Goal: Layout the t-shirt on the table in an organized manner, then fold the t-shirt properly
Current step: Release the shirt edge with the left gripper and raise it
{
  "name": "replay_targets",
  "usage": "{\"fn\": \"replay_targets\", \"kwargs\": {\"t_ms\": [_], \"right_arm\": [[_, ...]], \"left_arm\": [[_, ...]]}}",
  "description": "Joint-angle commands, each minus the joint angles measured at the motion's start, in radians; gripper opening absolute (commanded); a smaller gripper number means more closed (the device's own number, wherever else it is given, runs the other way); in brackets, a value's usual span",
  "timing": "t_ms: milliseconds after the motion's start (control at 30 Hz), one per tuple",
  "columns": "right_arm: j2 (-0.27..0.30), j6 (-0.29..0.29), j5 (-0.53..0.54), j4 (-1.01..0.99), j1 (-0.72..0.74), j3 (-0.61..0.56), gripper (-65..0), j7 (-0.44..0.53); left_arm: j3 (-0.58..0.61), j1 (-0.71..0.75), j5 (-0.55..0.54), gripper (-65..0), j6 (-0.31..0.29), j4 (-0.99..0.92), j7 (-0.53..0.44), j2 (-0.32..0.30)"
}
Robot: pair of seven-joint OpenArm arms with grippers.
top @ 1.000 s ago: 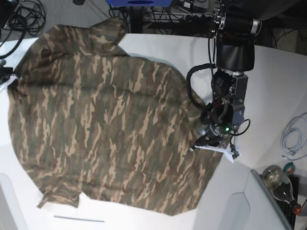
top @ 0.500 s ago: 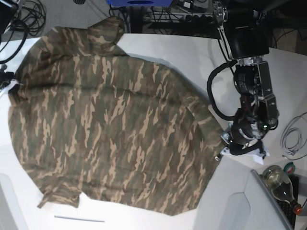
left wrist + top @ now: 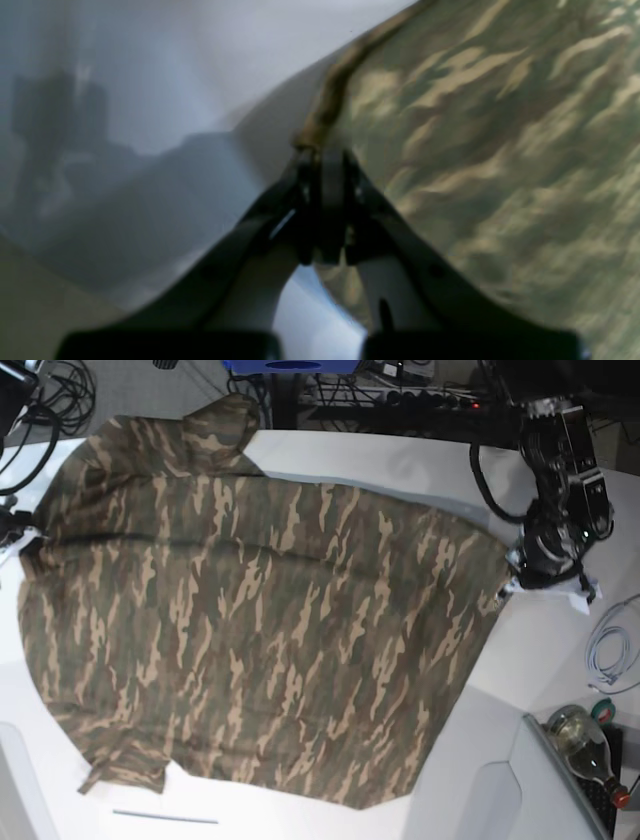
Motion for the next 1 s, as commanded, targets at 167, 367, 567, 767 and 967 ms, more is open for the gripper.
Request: {"fn": "replay_targets", "kwargs": {"t_ms": [167,367,567,767,967], "right_arm": [[0.020,-0.003,0.013,0.017,-0.008,-0.093,-65.0,0.015],[0.000,-0.003,0.013,0.020,-0.009,-0.086,-65.0,0.017],[-0.006,-0.079,0.015,0.037,-0.014,-0.045,-65.0,0.018],[-0.034,-0.179,0.013,0.098,-0.017,0.013,-65.0,0.011],[-0.041,-0.355,0.016,0.092,-0.015,0.012,-65.0,0.015]], "left_arm": [[-0.003,0.073,0.004,-65.0,-0.002,-0.080,-0.085,-0.011],[-0.058,0.120,0.003,-65.0,-0.002,-0.089,-0.120,-0.005],[-0.121,0.129,0.004,-65.0,-0.002,-0.091,-0.122,-0.009],[-0.116,0.126,0.004,-65.0,-0.005,-0.091,-0.122,0.007],[-0.116,0.121,0.004,-65.0,-0.005,-0.109,-0.123,0.012]]}}
